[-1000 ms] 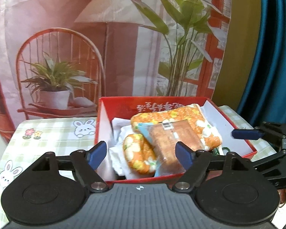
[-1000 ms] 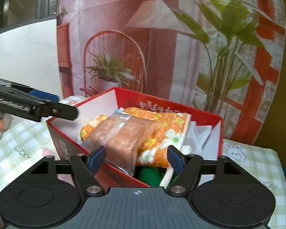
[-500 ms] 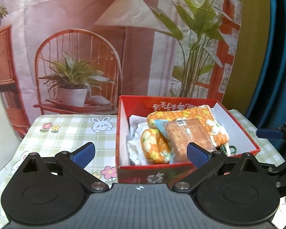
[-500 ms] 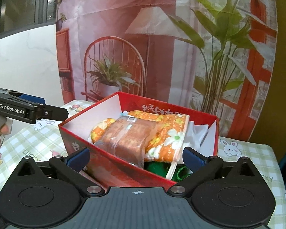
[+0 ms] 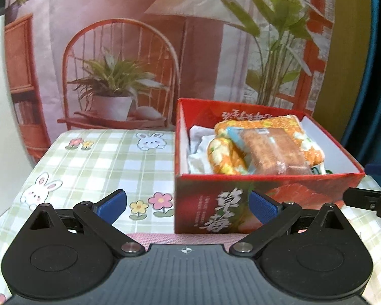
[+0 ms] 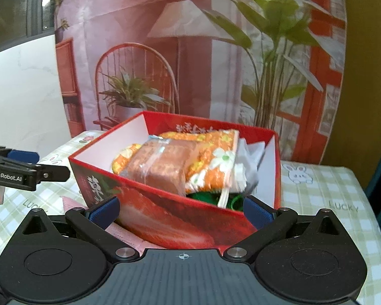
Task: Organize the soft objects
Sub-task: 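Withdraw the right tool and reach toward the pink knitted cloth, then close the right tool on the pink knitted cloth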
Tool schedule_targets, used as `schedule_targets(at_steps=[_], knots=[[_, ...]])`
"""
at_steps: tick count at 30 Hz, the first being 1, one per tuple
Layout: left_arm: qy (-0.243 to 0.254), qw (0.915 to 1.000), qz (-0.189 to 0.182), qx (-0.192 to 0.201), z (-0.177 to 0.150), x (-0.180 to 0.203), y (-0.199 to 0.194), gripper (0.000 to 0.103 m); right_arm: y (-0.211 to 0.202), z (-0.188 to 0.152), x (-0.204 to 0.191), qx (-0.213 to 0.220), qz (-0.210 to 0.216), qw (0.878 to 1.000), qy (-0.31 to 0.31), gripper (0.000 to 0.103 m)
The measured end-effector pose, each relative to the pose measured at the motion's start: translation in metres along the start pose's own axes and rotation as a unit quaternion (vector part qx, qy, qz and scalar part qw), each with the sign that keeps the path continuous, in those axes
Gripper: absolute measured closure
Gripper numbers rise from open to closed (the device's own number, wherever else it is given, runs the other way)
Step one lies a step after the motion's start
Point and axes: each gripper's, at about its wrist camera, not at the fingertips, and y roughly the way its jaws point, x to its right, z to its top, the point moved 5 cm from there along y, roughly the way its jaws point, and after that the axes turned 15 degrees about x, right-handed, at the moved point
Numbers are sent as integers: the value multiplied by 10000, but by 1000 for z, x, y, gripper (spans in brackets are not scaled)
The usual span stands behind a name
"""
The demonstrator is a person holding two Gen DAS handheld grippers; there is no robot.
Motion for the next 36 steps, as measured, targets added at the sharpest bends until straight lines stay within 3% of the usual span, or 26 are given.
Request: schedule_targets(at_steps=[7,12,18,20,27,32,36], knots=[[-110,9997,-26,-226,-30,-2,10,0,0,-27,14,-65,-135,9996,229,0],[-53,9989,-6,-457,-51,1,22,3,6,-59,23,-349,-258,9988,239,1],[-78,9982,-77,-584,-62,6,36,15,19,-94,36,-633,-516,9956,469,12],[-24,9983,-32,-586,-64,7,41,19,23,-102,41,-668,-625,9940,596,24],[-18,9965,-39,-836,-80,12,54,24,29,-123,42,-790,-828,9910,690,25],[-229,9953,-154,-929,-88,13,50,45,28,-129,35,-765,-812,9926,475,26],[-149,9954,-143,-940,-90,18,44,52,23,-133,28,-718,-756,9941,289,32]])
